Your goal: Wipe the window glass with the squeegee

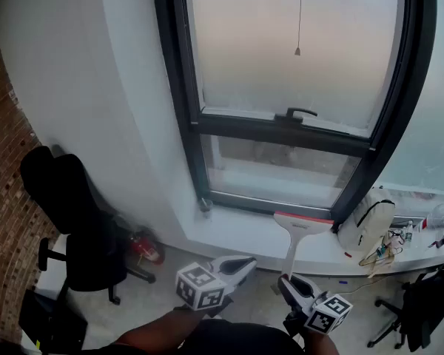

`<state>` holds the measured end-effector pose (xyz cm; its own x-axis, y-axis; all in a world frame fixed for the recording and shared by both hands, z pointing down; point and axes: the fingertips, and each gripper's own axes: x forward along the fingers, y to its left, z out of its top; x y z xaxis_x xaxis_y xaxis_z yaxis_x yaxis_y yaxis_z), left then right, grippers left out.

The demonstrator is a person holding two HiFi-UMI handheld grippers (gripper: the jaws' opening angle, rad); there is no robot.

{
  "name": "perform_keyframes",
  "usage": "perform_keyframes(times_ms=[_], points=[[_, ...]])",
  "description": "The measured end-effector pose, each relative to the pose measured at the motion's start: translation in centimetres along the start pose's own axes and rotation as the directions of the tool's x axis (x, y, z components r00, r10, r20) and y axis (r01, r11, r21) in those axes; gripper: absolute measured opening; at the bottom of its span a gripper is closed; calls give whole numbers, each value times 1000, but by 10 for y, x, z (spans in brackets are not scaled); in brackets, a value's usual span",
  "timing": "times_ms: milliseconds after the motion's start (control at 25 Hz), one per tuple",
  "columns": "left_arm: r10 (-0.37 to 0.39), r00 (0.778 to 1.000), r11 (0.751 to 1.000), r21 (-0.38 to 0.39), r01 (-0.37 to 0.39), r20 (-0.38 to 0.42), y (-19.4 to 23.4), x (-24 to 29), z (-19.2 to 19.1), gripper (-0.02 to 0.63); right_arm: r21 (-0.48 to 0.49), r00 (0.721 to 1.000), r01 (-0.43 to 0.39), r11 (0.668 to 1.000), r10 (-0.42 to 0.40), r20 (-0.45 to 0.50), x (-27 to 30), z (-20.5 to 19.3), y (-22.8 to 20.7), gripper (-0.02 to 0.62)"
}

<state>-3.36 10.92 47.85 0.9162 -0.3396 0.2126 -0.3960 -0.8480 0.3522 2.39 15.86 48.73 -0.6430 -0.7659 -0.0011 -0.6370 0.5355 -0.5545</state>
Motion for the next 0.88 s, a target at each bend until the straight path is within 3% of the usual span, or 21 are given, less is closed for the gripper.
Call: perform_keyframes(times_ms=[360,680,880], points=[[23,1000,1000,-6,-23,7,-5,3,-3,0,-3,1000,-21,1000,21,-8,-7,1,-2,87],[56,998,998,-5,-56,3,-22,15,-5,0,35,992,-124,992,123,38,-30,18,1,91],[89,996,996,-10,-89,26,-34,28,-10,0,25,990,-139,990,138,15,-51,24,-7,91]])
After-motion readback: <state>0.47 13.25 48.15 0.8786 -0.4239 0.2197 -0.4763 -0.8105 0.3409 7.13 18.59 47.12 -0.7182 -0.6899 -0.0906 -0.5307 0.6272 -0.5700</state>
